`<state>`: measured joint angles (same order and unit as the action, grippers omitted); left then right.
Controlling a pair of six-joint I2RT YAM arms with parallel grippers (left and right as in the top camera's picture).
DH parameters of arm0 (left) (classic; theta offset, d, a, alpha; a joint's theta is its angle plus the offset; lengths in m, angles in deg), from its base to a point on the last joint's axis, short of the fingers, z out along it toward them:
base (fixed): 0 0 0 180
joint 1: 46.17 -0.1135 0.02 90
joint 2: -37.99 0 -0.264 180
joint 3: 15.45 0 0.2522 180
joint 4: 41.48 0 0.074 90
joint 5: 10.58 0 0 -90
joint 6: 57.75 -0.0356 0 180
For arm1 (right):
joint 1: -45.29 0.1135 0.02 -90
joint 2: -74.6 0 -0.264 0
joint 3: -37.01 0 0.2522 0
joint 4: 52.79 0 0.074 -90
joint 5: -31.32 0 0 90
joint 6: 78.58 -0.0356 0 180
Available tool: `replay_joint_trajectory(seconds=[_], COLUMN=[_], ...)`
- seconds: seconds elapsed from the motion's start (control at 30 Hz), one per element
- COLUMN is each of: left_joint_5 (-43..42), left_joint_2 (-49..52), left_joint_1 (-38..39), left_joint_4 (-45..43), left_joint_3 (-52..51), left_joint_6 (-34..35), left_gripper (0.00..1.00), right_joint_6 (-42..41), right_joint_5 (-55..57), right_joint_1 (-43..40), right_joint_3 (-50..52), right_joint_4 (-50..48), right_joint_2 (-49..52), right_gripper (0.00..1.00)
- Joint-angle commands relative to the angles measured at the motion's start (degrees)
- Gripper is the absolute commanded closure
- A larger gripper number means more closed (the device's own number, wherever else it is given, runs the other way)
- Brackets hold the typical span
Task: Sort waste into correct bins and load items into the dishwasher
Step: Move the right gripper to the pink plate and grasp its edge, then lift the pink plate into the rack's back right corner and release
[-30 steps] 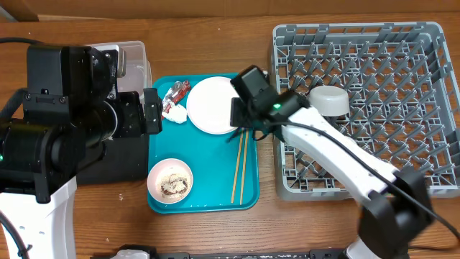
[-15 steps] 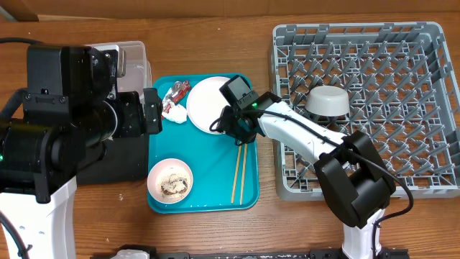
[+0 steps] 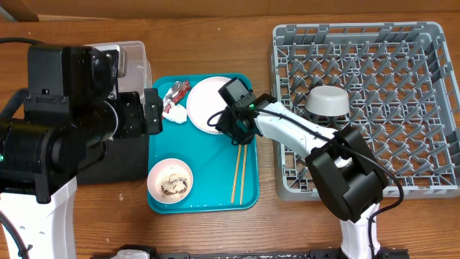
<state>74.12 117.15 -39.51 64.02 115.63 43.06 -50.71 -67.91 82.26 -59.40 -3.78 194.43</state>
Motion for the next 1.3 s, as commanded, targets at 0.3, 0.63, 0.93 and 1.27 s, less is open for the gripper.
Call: replay_joint_trajectory(seconds=[0.3,0.63,0.93,1.27], left_joint_5=[0.42,0.42,0.42,0.42], left_joint_2=[0.24,0.24,0.24,0.24], left_joint_1=[0.11,0.11,0.11,0.11], left_joint_4=[-0.07,-0.09,-0.07,-0.07], left_joint_3=[0.44,0.44,0.44,0.44], left_joint_6=[0.98,0.98,0.98,0.98], left_gripper=[0.00,0.00,0.00,0.00], right_joint_6=[-1.11,0.92,13.44,21.27], right_joint_5=[2.12,2.84,15.34,30.42], right_joint_1=[-0.39,-1.01,-2.34,-7.76], right_joint_3=[0.09,-0.35,-2.36,-2.36], right_joint_4=[0.83,4.42,8.72,13.84], right_joint_2=[0.66,-0.59,-13.38,-31.91], right_gripper=[0.96,0.96,0.96,0.96])
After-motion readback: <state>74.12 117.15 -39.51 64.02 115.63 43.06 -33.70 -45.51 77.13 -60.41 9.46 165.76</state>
